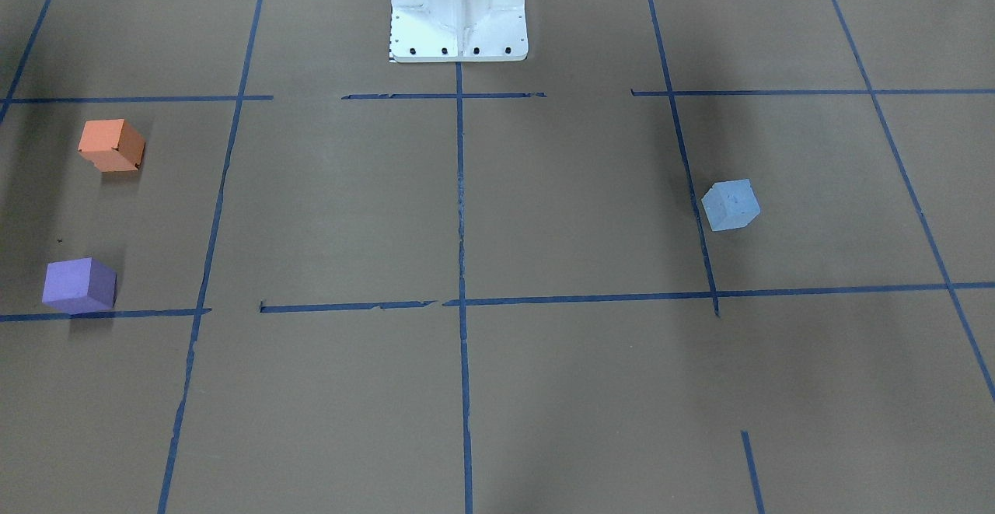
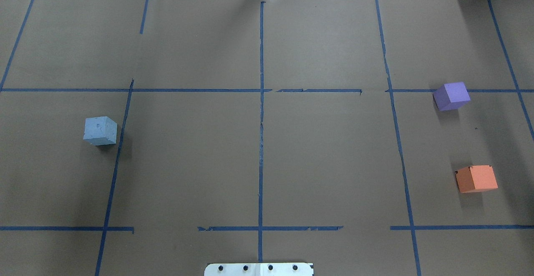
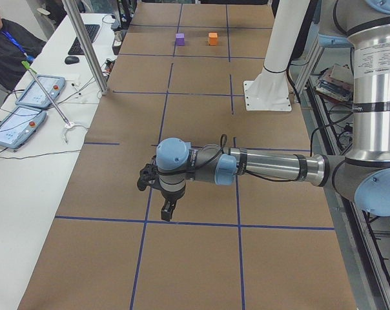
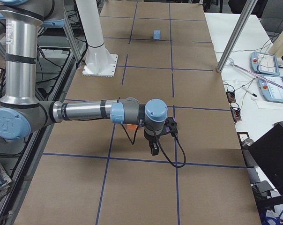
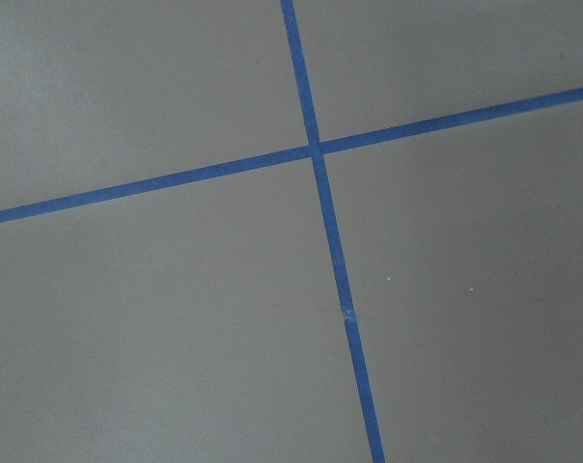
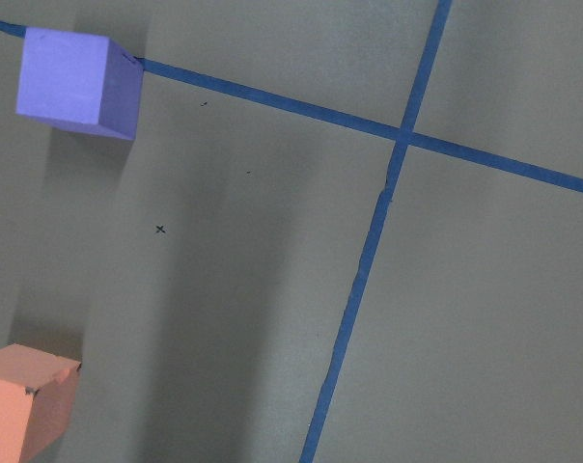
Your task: Place blue block between orange and purple blocks
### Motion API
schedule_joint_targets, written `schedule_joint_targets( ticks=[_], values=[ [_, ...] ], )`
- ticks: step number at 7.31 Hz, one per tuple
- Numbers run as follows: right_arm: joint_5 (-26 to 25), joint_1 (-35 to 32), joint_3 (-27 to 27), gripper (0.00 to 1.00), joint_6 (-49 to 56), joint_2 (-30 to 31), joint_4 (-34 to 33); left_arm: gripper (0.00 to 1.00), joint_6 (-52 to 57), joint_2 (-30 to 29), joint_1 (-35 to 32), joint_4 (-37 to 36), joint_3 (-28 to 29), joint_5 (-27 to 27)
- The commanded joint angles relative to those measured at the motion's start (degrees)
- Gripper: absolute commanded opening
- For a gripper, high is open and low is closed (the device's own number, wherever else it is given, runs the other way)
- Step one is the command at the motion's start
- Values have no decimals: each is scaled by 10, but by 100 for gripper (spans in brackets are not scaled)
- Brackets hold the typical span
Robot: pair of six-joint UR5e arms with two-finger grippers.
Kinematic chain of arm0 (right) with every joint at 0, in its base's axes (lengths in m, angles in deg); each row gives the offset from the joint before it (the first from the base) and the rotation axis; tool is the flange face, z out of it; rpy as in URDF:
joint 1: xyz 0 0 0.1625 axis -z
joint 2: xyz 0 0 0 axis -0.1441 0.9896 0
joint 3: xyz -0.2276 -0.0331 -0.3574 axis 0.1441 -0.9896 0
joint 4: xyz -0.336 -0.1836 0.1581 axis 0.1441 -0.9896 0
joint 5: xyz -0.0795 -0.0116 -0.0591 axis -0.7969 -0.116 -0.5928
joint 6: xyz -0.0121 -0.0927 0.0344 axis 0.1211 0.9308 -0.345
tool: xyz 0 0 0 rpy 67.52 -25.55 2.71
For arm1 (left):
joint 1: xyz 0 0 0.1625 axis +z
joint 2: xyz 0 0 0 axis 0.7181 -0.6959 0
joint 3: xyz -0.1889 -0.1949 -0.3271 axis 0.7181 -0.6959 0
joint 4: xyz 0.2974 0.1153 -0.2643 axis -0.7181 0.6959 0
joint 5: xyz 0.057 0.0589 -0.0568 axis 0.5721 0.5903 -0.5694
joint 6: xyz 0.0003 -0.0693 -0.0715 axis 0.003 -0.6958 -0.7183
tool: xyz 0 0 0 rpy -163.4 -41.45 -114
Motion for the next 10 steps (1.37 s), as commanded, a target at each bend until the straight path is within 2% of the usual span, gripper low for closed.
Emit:
schedule_joint_targets(
  ticks=[1,3,5,6,7,8,10],
  values=[
    [0,0,2,100,0,0,0,100,1,1,0,7,-9,1],
    [0,0,2,100,-2,-4,0,100,1,-3,1,15,-18,3],
    [0,0,5,100,-4,-7,0,100,-13,-28,9,111,-5,0],
    [0,0,4,100,-4,-7,0,100,-115,-43,33,105,-5,-9],
    [0,0,3,100,-4,-8,0,100,-176,-49,80,112,-17,-12],
    [0,0,3,100,-4,-8,0,100,-200,-50,146,165,-22,-14],
    [0,0,4,100,-4,-7,0,100,-408,-62,255,176,-22,-3]
  ],
)
